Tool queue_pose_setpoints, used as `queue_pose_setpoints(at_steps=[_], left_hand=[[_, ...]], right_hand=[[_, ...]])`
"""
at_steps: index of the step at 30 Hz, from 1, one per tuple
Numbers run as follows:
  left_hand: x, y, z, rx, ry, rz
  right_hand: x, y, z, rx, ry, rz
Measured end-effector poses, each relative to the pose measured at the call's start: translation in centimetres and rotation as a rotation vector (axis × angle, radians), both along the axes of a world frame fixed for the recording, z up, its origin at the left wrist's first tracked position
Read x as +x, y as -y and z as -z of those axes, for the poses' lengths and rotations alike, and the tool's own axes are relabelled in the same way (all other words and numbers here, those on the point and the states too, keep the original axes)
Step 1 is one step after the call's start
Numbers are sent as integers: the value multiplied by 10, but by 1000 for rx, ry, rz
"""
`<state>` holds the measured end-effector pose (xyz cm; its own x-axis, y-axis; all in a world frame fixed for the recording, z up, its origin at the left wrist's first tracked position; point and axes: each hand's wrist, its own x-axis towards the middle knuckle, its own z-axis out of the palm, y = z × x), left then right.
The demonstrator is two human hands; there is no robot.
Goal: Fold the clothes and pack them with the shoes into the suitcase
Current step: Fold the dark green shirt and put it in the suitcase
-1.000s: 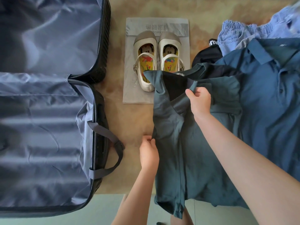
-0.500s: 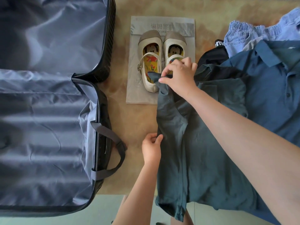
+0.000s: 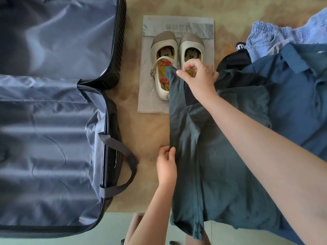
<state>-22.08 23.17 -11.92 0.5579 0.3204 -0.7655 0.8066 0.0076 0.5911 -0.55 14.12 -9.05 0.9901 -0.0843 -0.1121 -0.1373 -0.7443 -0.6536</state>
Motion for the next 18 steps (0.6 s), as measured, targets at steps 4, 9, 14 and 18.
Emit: queue_pose_setpoints(at_steps=[4, 9, 14, 18], left_hand=[[5, -7, 0, -31, 8, 45], [28, -16, 4, -1, 86, 29], [63, -19, 2, -2, 92, 190], [69, -17, 3, 98, 104, 218]], right_hand=[[-51, 28, -10, 53, 85, 164], [-130, 45, 5, 63, -162, 292], [-154, 35, 17, -60, -437, 241], [-161, 28, 24, -25, -400, 269]])
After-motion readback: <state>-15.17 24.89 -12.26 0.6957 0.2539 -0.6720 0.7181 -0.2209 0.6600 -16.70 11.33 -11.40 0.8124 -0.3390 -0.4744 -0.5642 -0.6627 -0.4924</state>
